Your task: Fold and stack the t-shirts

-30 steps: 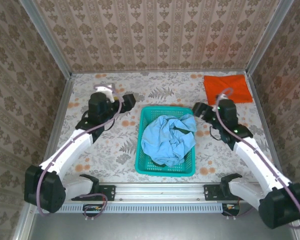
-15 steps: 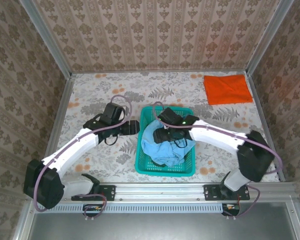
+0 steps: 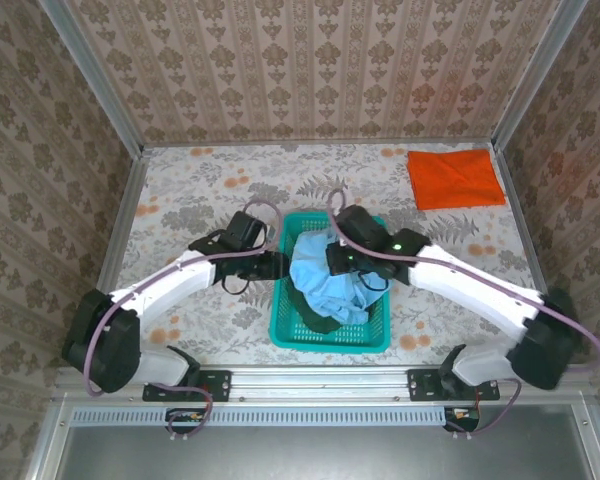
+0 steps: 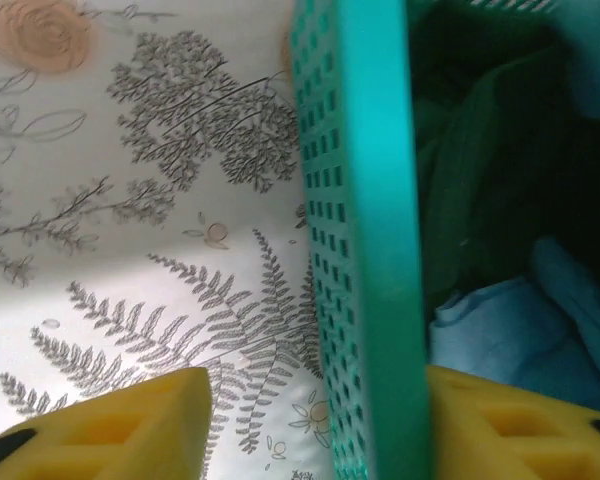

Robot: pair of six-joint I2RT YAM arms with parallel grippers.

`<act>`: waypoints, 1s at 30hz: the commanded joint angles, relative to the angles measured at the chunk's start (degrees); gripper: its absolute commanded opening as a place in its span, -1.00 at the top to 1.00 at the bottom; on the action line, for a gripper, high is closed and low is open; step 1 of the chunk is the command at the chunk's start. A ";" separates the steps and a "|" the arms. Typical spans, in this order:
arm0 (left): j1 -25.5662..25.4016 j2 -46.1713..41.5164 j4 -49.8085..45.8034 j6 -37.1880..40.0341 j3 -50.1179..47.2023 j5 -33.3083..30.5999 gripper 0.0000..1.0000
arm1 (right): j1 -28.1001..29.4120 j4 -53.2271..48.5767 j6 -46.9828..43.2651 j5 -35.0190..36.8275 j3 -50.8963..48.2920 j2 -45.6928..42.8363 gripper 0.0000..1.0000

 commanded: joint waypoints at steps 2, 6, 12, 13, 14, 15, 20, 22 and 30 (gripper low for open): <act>-0.60 2.58 -0.97 0.95 3.92 -1.87 0.43 | -2.63 -2.85 -1.15 4.38 2.14 -8.60 1.00; 0.07 4.18 -6.14 3.80 8.18 -8.12 0.86 | -5.45 -3.93 -2.28 8.43 4.08 -16.90 1.00; 7.53 5.25 -11.17 7.93 12.32 -14.24 1.00 | -10.31 -6.81 -5.54 18.50 12.19 -26.51 1.00; 9.06 5.50 -11.12 8.14 12.56 -14.93 1.00 | -10.55 -7.34 -6.43 20.43 13.90 -26.98 1.00; 11.50 5.80 -10.51 8.47 12.64 -14.94 1.00 | -10.54 -7.98 -7.52 23.09 15.93 -27.32 1.00; 13.43 6.41 -9.66 9.02 12.59 -14.74 1.00 | -10.62 -8.45 -8.64 25.35 17.54 -27.40 1.00; 22.11 12.70 -7.95 11.92 15.82 -13.69 0.97 | -10.65 -8.39 -10.87 28.36 19.11 -26.35 1.00; 24.36 15.83 -8.84 12.81 18.36 -15.55 0.98 | -10.65 -8.74 -10.76 27.07 17.73 -25.18 1.00; 28.82 21.38 -14.16 11.53 27.73 -22.50 -0.21 | -11.03 -9.35 -8.46 23.48 7.68 -22.96 1.00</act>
